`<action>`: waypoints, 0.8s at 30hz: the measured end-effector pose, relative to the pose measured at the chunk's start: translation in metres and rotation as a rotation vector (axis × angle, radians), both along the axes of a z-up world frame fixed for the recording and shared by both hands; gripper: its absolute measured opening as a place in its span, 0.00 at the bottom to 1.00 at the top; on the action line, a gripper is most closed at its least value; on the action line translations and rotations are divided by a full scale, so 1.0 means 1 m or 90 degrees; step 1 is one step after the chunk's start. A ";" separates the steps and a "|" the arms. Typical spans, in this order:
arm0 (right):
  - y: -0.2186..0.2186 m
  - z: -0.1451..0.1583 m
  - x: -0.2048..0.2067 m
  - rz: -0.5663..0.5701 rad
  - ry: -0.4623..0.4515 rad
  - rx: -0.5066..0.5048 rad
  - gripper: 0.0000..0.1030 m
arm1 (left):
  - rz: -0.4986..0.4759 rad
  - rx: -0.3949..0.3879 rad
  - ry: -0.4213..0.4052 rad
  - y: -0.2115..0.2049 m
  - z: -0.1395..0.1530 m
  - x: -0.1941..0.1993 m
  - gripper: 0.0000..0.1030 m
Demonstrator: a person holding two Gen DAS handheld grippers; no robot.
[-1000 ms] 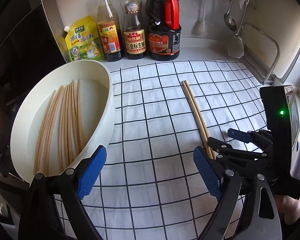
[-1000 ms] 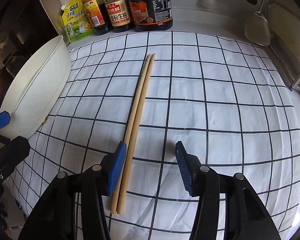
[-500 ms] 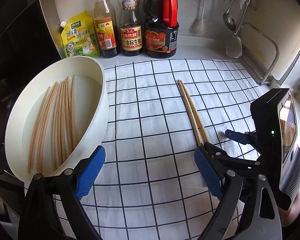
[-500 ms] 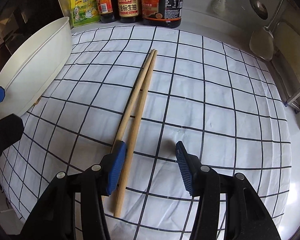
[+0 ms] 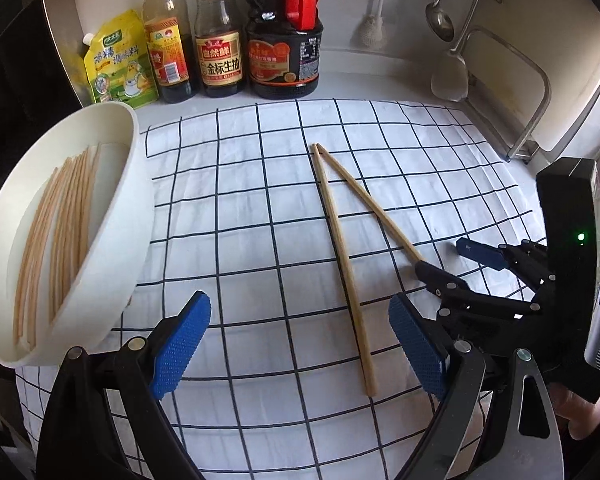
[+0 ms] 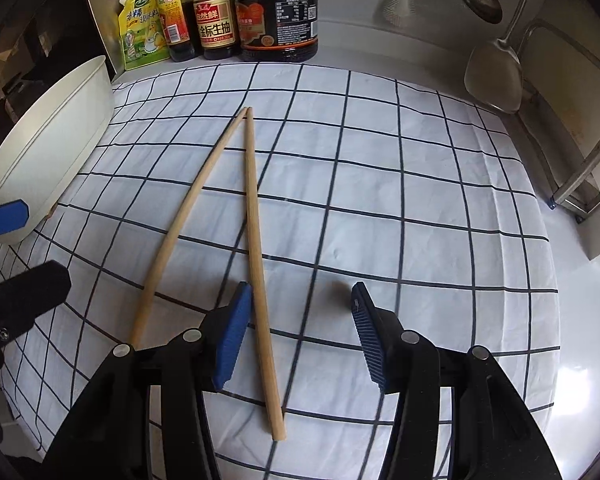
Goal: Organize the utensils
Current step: 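Move the right gripper back over the last chopsticks while the left gripper returns too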
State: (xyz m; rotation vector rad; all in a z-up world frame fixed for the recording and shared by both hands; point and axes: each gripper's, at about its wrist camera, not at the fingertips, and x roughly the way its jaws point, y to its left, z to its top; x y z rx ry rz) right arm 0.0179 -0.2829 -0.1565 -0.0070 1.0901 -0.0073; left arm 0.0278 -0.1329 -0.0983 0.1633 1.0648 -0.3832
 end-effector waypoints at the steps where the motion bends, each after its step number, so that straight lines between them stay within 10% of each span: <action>1: -0.004 0.000 -0.001 0.001 -0.001 -0.001 0.48 | 0.002 -0.001 0.004 -0.003 -0.002 0.001 0.86; 24: -0.017 -0.001 0.009 0.137 -0.032 0.000 0.48 | 0.074 0.010 0.021 -0.015 -0.047 0.031 0.86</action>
